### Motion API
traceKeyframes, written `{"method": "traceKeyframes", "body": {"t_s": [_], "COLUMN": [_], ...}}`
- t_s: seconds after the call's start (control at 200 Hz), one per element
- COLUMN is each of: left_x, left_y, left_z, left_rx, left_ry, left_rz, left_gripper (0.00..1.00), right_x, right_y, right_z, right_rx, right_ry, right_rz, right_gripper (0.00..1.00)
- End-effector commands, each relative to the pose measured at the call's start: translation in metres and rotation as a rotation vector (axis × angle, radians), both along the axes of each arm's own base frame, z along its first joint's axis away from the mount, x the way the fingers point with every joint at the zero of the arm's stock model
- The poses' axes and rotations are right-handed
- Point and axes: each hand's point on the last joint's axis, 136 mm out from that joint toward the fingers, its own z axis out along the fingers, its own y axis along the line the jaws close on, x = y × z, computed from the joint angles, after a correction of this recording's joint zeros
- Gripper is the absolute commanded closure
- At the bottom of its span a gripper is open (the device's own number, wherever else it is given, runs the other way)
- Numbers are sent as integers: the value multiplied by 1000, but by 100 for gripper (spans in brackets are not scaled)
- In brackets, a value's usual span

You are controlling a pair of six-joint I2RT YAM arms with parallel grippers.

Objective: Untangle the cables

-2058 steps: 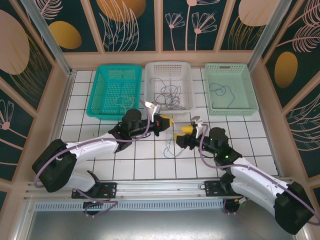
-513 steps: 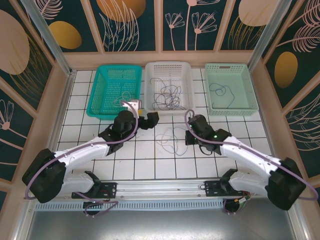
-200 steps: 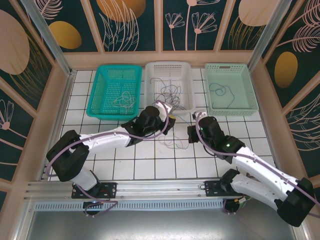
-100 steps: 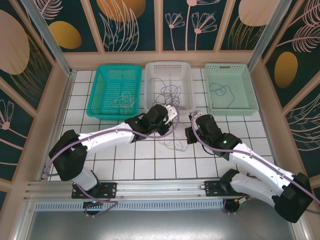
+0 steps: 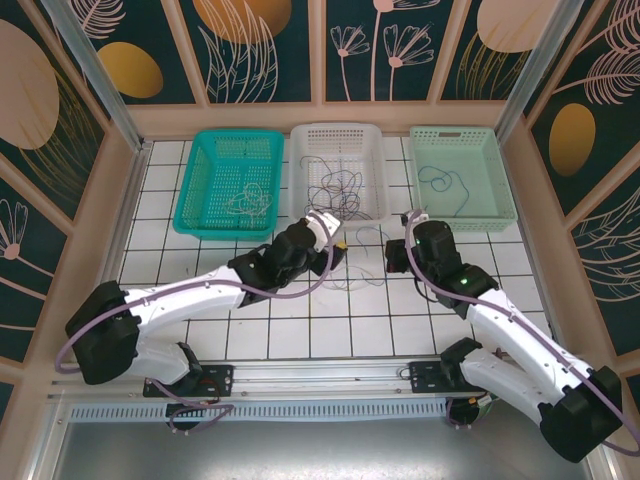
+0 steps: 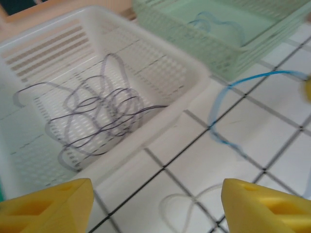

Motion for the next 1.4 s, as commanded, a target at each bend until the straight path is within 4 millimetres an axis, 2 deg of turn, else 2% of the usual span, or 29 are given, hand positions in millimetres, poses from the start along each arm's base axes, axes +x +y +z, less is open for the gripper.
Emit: {"method": "traceKeyframes", "body": {"t_s": [0.0, 0.085, 0.255, 0.285, 0.375, 0.485, 0.666, 0.911, 1.116, 1.221, 1.241, 1.251, 1.286, 1.396], "left_x": [-34, -49, -61, -63, -69, -70, -77, -84, -66, -59, -56, -55, -51, -38], "left_y": [-32, -43, -65, -69, -77, -76, -68, -70, -63, -66, -67, -67, -67, -73], "left_z": [28, 23, -14, -21, -41, -57, -61, -88, -107, -118, -115, -124, -131, -133], "left_rx": [-196, -218, -186, -171, -108, -53, -54, 34, 107, 142, 137, 157, 177, 186], "left_ry": [13, 51, 173, 187, 200, 208, 208, 246, 215, 210, 202, 211, 210, 191], "left_rz": [-233, -329, -396, -402, -382, -341, -347, -363, -267, -245, -237, -231, -209, -155], "left_gripper": [31, 32, 36, 36, 37, 37, 37, 37, 39, 40, 41, 41, 43, 47], "right_x": [5, 5, 4, 10, 13, 16, 19, 21, 18, 17, 17, 17, 16, 15], "right_y": [12, 15, 21, 13, 9, 5, -2, -5, -3, -1, -1, -1, -1, 0], "right_z": [19, 24, 37, 39, 42, 45, 52, 63, 69, 68, 68, 69, 69, 67], "right_rx": [80, 102, 149, 153, 157, 159, 153, 172, 190, 196, 197, 199, 202, 207], "right_ry": [-29, -41, -60, -66, -73, -74, -85, -96, -104, -101, -100, -100, -99, -98], "right_rz": [22, 35, 51, 19, -7, -28, -50, -63, -51, -42, -40, -39, -37, -32], "right_gripper": [100, 100, 100, 100, 100, 100, 100, 100, 100, 100, 100, 100, 100, 100]}}
